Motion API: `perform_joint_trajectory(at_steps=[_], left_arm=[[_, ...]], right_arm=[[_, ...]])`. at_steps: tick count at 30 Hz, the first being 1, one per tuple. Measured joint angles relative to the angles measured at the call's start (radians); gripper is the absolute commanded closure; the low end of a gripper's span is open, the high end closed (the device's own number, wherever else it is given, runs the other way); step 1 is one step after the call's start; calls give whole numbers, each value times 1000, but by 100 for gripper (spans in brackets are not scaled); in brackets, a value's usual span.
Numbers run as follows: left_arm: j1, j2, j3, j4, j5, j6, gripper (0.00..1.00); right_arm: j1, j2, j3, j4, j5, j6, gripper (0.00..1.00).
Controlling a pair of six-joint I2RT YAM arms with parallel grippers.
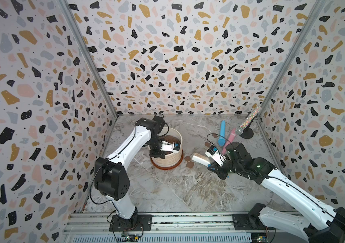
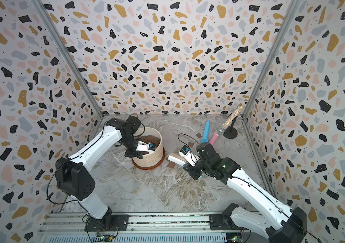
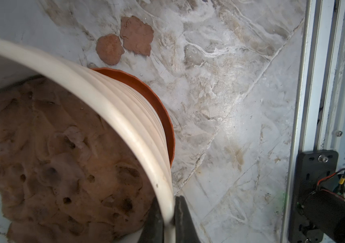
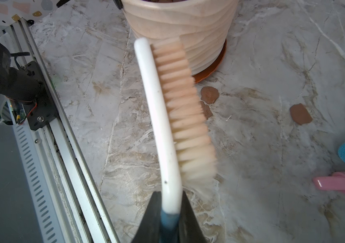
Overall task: Scrub the dried mud off the ceramic pot
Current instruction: Rotate the pot on the tray.
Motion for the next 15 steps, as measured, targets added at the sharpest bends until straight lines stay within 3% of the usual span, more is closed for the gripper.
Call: perform_joint_trajectory(at_steps=[7,15], left_arm=[[-86,-34,-41,112,-72,-339,100],[-135,-30,-46,239,-138,-797,100]], right_arm=[[0,-37,-22,17,87,-52,100],[0,-177,-110,90,4,-166,100]])
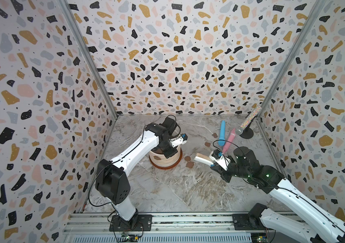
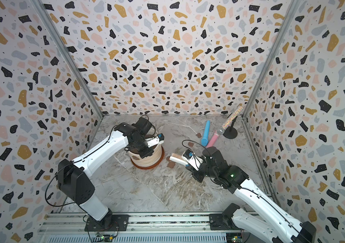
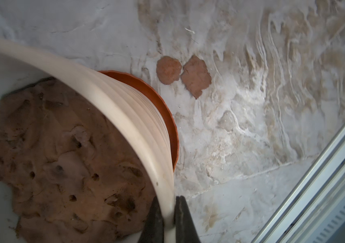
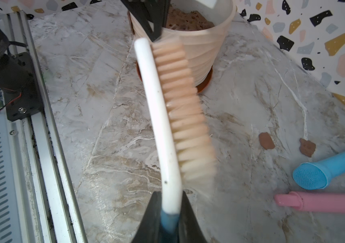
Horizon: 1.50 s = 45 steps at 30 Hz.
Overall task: Scrub the dried mud off the ceramic pot
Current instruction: Rotate the pot on the tray, then brush off the soil from the pot.
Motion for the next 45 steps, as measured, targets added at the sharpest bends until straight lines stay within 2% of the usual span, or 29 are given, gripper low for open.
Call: perform_joint_trajectory(at_steps=[6,12,14,18,20,21,24,26,29,33,37,40,45], left_arm=[[2,26,15,89,-81,-330,100],[10,128,135,65,-98,-645,100],[7,159,175,58,-92,-711,100],[6,193,221,50,-68,-798,88],[8,195,227,45,-60,-813,81],[13,194,227,46,-46,-817,74],[31,177,225,54,20,-820,59],[54,134,203,72,70,-813,54],[135,5,127,95,144,-800,53],[346,-140,75,85,169,-749,53],[531,-203,1,76,160,-689,53],[584,-224,-82,63,137,-643,53],[591,-274,-206,66,123,-592,54]], right_arm=[[3,19,-9,-7,-68,-85,100],[31,102,-14,-2,-100,-117,100],[41,137,-14,11,-102,-119,100],[68,229,-13,47,-106,-123,100],[90,286,-2,60,-106,-125,100],[105,318,7,75,-107,-125,100],[140,415,52,121,-116,-125,100],[154,483,99,155,-130,-125,100],[159,588,186,210,-157,-125,100],[159,708,301,249,-192,-129,100],[159,805,393,262,-209,-131,100],[150,866,445,254,-212,-137,100],[110,916,472,221,-201,-143,100]])
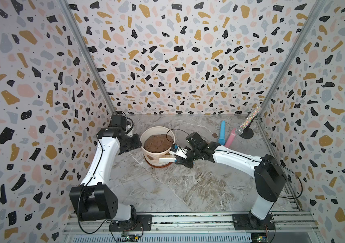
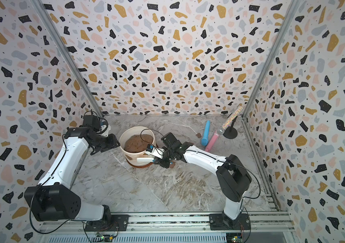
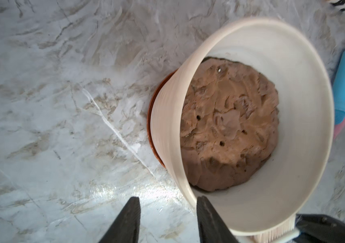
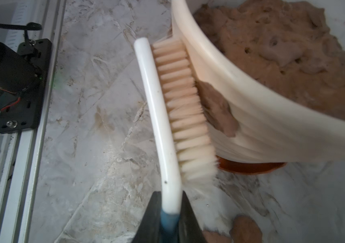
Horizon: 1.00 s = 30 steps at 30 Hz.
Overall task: Scrub the dried mud off the ceramic pot
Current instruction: Brush off the soil from the pot.
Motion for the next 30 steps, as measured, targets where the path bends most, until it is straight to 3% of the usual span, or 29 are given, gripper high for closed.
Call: perform_joint_trajectory(at_steps=[10,21,23,27,30], left_arm=[[0,-72,-35,31,-25,47,56],[0,-72,-74,53,-18,90,56],[0,-73,-74,53,17,148,54],[3,-73,-41,-14,178,401,44],[2,-73,10,-73,261,576,43]], right_arm=[[-96,-95,-174,-8,34,61,100],[-118,-410,-400,-61,74,158,100],[-118,-476,-421,-78,77,193,100],[-118,-590,-419,-111,125,284,100],[-118,-612,-352,-169,193,365,100]])
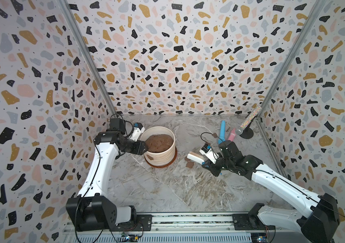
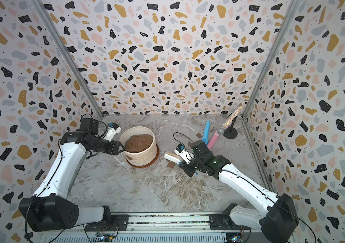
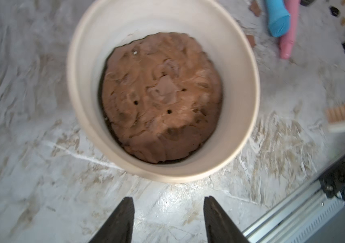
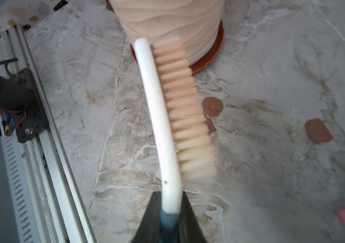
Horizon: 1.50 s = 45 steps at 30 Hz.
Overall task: Scrub the dried mud off the ceramic pot
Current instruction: Brush off the soil from the pot, then rotate the pot on the tray.
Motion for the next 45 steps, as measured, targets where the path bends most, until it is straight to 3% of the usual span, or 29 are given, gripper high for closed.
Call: perform_joint_trajectory(at_steps=[8,14,21,26,39,42,45], left_arm=[[-10,34,140,-154,50,431,39],[-49,95,147,-223,-18,712,37],[-52,148,147,-241,-117,959,36],[-57,233,152,-237,-167,1044,42],[-109,340,239,-221,-233,1057,48],[-132,329,229,-219,-251,1072,70],[-158,328,227,-224,-280,1105,78]], right_arm=[[0,119,275,-113,84,106,100],[0,146,263,-137,85,134,100],[0,145,238,-135,60,136,100],[0,145,229,-129,39,136,100],[0,126,204,-105,14,124,100],[0,121,197,-98,7,118,100],[0,121,195,-90,0,114,100]])
